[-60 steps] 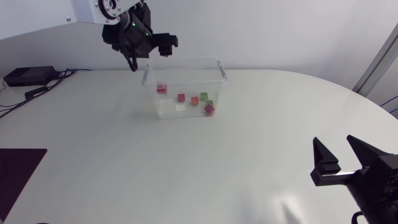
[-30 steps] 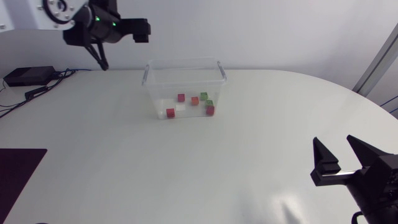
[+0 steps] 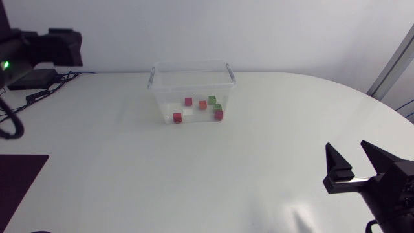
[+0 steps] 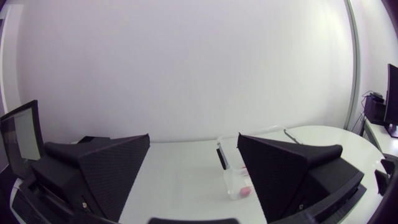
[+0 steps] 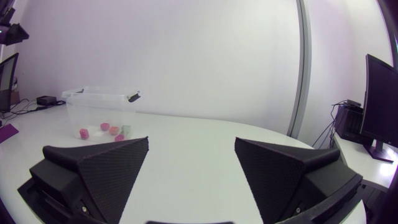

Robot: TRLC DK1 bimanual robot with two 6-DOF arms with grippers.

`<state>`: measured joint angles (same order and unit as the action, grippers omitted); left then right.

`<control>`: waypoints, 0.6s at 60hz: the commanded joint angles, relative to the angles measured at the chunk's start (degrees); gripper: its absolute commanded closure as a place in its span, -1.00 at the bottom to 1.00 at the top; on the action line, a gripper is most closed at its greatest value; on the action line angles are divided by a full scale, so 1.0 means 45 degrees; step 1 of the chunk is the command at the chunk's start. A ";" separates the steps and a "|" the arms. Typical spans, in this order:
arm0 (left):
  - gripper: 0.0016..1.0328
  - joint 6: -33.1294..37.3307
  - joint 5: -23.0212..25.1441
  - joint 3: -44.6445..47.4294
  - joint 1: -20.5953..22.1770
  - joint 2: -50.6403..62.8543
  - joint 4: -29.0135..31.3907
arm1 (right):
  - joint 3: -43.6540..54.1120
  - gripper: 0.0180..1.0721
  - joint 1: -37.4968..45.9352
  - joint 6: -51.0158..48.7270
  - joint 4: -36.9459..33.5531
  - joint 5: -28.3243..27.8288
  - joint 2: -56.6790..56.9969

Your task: Place the duplo bricks in the container

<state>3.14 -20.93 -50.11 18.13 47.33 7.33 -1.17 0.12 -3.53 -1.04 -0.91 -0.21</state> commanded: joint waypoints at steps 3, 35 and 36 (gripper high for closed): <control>-0.92 0.0397 0.0315 0.2483 0.0131 -0.2276 -0.0087 | 0.0260 -0.91 0.0090 -0.0270 0.0094 -0.0072 0.0105; -0.92 0.0070 0.2237 0.7520 -0.1582 -0.7326 -0.0706 | 0.0260 -0.91 0.0040 0.0184 0.0142 0.0046 0.0080; -0.92 0.0046 0.2313 0.7633 -0.1658 -0.7426 -0.0735 | 0.0260 -0.91 0.0038 0.0203 0.0145 0.0051 0.0078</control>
<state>4.51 -11.88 -18.74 12.21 15.90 5.23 -1.17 0.12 -3.44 -1.04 -0.86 -0.21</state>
